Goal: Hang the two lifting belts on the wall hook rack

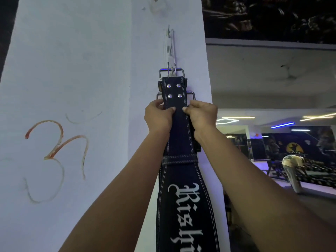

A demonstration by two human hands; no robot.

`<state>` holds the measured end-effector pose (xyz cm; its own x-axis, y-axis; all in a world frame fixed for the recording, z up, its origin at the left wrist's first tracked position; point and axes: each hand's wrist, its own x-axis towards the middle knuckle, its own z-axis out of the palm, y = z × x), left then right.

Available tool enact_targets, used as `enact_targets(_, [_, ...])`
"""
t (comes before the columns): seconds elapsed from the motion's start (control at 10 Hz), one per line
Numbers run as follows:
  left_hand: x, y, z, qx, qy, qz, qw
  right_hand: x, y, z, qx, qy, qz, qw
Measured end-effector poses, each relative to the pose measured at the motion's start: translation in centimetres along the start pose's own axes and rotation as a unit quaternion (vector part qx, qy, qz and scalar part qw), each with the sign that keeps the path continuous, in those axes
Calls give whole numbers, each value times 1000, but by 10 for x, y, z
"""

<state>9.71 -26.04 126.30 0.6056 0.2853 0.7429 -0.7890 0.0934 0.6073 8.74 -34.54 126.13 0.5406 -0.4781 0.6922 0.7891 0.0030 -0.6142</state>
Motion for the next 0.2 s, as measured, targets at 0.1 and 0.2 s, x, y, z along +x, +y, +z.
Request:
enact_targets(0.1, [-32,-3,-12,12,-12,17,1000,-34,7,-12,8,-1,26,1000])
enact_targets(0.2, [-57,-10,-29,31,-19,-28,999,-63,11,-21,20,29,61,998])
